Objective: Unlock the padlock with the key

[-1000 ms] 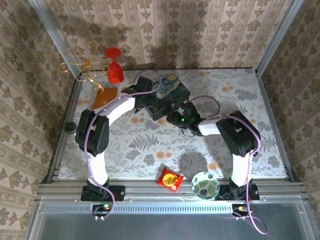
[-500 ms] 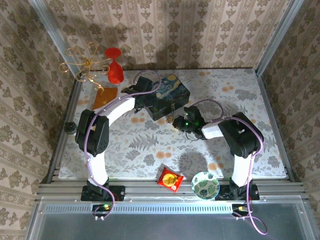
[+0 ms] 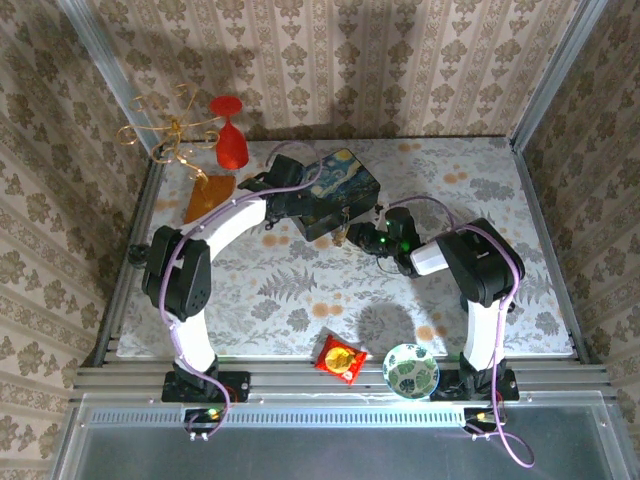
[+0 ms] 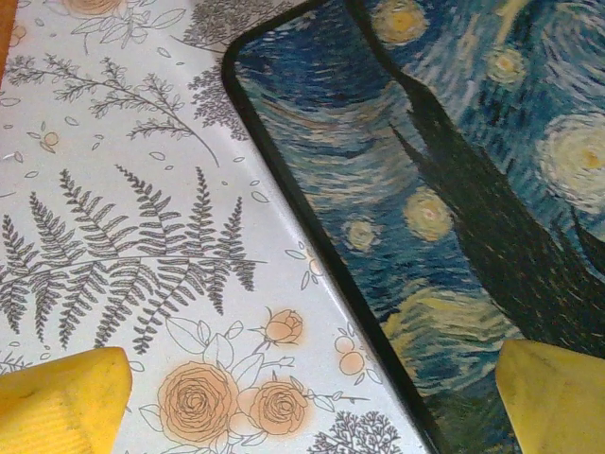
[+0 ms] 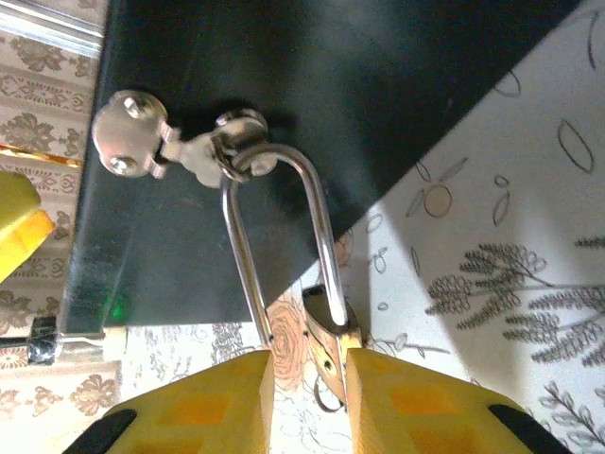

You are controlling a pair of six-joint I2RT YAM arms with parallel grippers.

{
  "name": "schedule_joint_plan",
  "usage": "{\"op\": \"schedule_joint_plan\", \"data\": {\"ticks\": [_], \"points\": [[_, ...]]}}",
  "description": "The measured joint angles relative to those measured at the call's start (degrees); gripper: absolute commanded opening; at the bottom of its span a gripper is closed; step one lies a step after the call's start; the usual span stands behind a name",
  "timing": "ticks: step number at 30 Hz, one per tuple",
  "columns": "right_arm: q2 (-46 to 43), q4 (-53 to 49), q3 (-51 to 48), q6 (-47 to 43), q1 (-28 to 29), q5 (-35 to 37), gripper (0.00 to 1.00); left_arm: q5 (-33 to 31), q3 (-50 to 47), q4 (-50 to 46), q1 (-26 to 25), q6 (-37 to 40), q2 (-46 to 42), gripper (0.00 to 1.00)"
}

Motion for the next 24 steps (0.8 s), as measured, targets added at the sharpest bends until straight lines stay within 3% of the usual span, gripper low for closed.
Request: {"op": "schedule_joint_plan", "data": {"ticks": [13,24], "points": [[2.4,-1.0,4.7,0.2,-0.4,0.3,0.23,-0.8,6.1,-1.9,-1.9,4.3,4.7,1.0],[2.1,1.8,-0.2,1.5,-1.2,0.7,0.27,-1.4,8.4,-4.1,-2.5,5.4,6.7,1.0]]}}
